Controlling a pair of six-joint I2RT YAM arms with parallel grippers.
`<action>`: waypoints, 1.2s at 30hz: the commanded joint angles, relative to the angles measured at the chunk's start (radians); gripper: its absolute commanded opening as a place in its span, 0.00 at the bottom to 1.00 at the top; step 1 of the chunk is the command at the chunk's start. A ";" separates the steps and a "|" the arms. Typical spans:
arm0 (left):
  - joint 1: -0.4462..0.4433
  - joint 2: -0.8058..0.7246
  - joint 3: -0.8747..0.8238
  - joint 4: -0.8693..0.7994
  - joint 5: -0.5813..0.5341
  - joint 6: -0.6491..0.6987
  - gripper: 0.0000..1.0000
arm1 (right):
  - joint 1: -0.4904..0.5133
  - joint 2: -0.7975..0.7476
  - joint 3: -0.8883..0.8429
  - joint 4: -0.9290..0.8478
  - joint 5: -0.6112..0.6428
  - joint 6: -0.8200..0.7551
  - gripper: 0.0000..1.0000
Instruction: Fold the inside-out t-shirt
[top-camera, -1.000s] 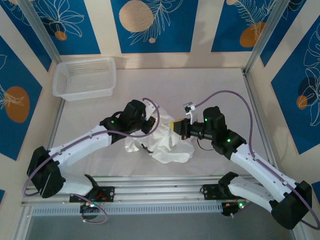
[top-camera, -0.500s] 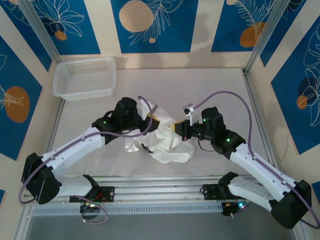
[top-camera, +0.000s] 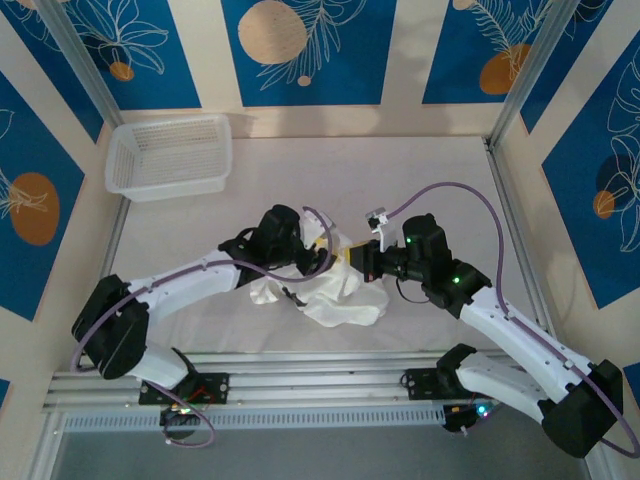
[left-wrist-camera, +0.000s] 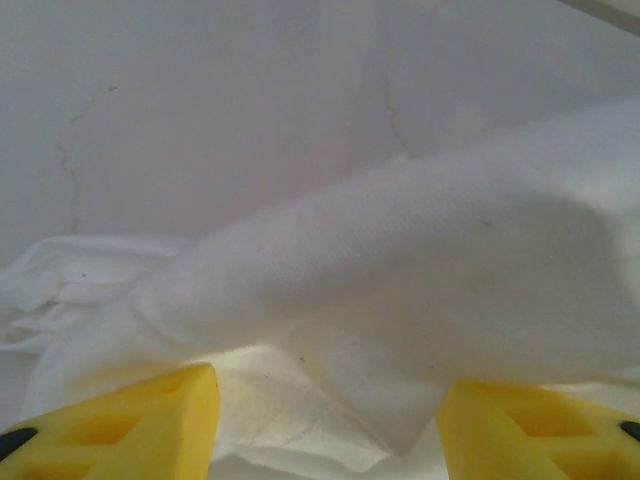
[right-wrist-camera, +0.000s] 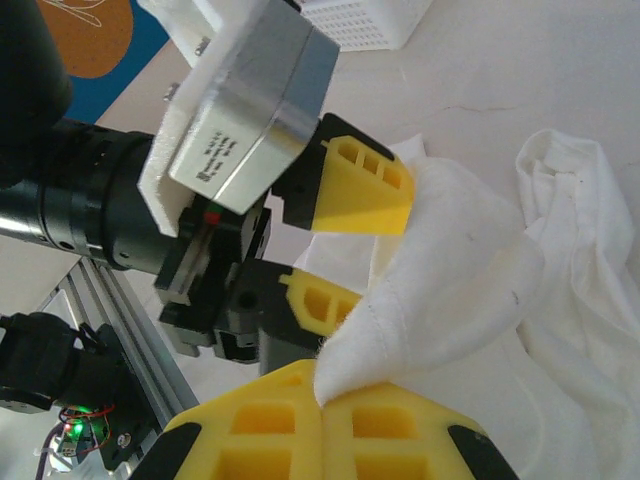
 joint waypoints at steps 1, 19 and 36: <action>-0.013 -0.011 -0.031 0.100 -0.114 0.030 0.60 | 0.006 -0.003 0.033 -0.010 -0.005 -0.005 0.00; 0.064 -0.111 0.058 -0.001 0.123 -0.197 0.00 | 0.002 -0.007 -0.035 -0.061 0.303 -0.055 0.00; 0.078 -0.091 0.258 -0.331 0.249 -0.216 0.00 | 0.102 0.039 0.007 0.137 0.216 -0.207 0.58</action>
